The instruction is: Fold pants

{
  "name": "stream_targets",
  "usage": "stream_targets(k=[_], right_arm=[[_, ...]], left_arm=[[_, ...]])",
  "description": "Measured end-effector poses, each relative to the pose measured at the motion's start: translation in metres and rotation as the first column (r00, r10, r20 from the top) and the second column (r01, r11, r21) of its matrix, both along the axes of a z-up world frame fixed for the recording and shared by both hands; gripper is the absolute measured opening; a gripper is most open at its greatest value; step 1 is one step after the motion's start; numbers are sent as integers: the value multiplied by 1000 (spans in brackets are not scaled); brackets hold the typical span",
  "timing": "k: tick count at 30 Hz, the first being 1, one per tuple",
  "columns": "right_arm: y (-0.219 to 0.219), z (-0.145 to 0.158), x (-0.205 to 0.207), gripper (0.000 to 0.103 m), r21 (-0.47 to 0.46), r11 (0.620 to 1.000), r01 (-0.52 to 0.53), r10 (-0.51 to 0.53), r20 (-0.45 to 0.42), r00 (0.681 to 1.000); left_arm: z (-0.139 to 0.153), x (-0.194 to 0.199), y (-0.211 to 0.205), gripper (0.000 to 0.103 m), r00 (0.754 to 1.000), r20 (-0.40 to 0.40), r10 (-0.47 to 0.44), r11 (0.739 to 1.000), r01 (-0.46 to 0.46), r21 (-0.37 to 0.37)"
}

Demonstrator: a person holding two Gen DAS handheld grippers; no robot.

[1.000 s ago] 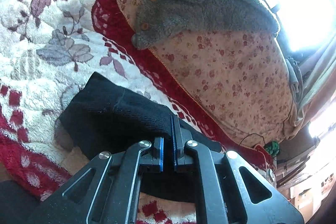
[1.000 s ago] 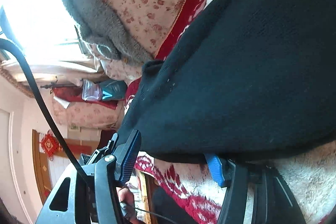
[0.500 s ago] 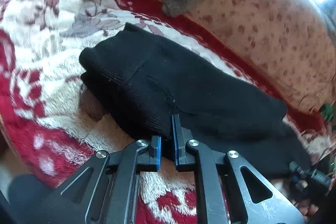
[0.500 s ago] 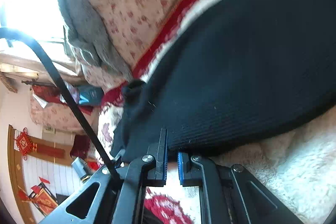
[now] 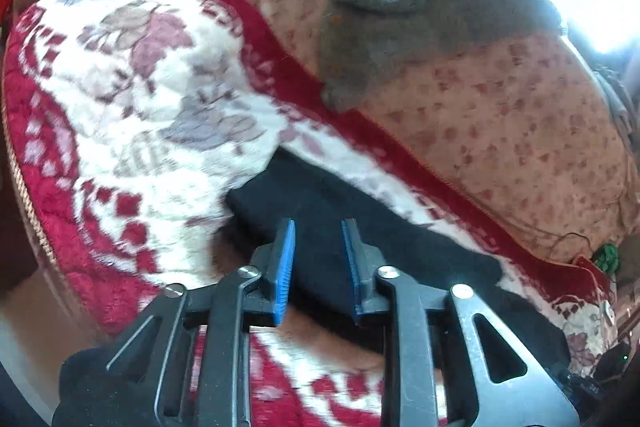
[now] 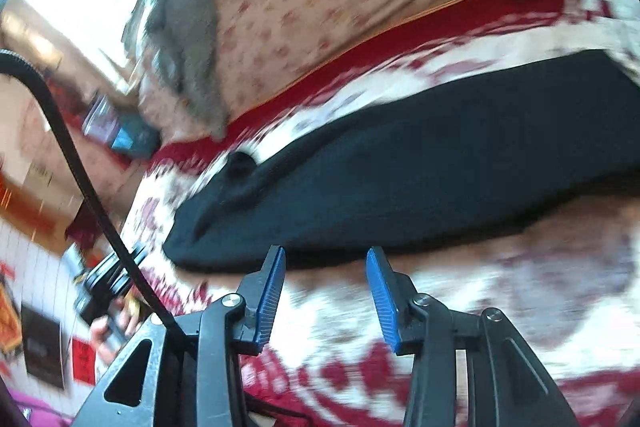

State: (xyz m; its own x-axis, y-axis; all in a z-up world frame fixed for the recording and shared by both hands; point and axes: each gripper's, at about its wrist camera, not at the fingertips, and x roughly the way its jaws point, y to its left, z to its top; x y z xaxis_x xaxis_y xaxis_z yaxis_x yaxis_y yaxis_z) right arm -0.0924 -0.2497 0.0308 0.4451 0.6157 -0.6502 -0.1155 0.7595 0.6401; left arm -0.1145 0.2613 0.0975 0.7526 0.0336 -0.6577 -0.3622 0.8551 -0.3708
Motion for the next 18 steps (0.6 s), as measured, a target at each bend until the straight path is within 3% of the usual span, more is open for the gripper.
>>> stream_targets(k=[2,6,9,14,18], right_arm=[[-28,-2,0,41,-4,996,91,-91,-19,996],[-81,-11,-7,50,-23,965,260,-261,-44,964],[-111,-17,-11,50,-14,945,328,-328,-65,942],[-141,-26,-5,50,65,920,386,-381,-78,921],[-149,-30,5,50,90,906,413,-407,-74,910]], left_arm=[[5,6,-17,53,998,28,-55,998,56,-20],[7,26,-58,54,985,19,-172,985,172,-28],[0,45,-98,54,960,-15,-281,959,280,-54],[-11,67,-176,54,878,-52,-475,878,470,-89],[-23,82,-241,54,792,-90,-604,797,597,-89]])
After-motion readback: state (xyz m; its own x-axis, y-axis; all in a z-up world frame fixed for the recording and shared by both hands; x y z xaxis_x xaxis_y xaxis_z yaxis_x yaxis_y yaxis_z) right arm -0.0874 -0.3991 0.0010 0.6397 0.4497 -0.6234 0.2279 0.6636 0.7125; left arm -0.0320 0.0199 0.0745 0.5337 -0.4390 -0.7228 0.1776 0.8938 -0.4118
